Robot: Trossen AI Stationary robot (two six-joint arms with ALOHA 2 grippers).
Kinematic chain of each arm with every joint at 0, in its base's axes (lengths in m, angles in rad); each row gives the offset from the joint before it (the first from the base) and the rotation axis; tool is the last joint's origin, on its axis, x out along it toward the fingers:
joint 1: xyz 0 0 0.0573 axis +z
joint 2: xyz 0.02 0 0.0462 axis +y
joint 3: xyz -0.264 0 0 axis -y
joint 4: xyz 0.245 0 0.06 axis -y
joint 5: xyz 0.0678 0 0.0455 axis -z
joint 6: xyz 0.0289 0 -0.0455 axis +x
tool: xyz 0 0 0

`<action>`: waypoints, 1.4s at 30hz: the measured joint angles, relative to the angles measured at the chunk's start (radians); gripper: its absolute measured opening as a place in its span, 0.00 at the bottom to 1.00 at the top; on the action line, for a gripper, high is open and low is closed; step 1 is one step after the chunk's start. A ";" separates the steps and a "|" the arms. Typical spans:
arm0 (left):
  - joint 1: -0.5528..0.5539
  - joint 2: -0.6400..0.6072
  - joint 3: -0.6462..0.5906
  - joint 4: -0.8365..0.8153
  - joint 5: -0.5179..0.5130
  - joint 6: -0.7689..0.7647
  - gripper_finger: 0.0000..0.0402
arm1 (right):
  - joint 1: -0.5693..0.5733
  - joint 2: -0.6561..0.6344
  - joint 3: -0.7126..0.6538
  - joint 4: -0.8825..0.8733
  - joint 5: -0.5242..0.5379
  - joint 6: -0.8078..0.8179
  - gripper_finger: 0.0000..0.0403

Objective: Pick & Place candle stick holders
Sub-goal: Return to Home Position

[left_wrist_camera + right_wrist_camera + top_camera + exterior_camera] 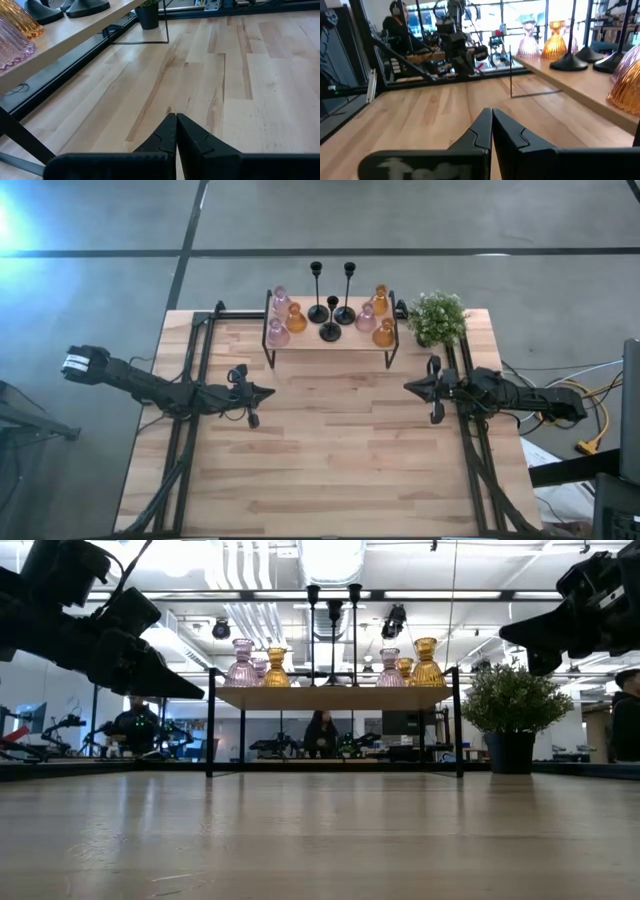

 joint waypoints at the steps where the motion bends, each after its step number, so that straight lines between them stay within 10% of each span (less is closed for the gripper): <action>1: 0.000 0.000 0.000 0.000 0.000 0.000 0.03 | 0.000 0.005 0.000 -0.002 0.000 0.000 0.02; 24: 0.001 -0.018 -0.001 -0.016 0.000 0.001 0.03 | 0.000 0.036 0.000 -0.001 0.000 0.000 0.02; 42: 0.002 -0.639 -0.113 -0.260 0.019 -0.249 0.03 | 0.000 0.036 0.000 -0.001 -0.001 0.000 0.02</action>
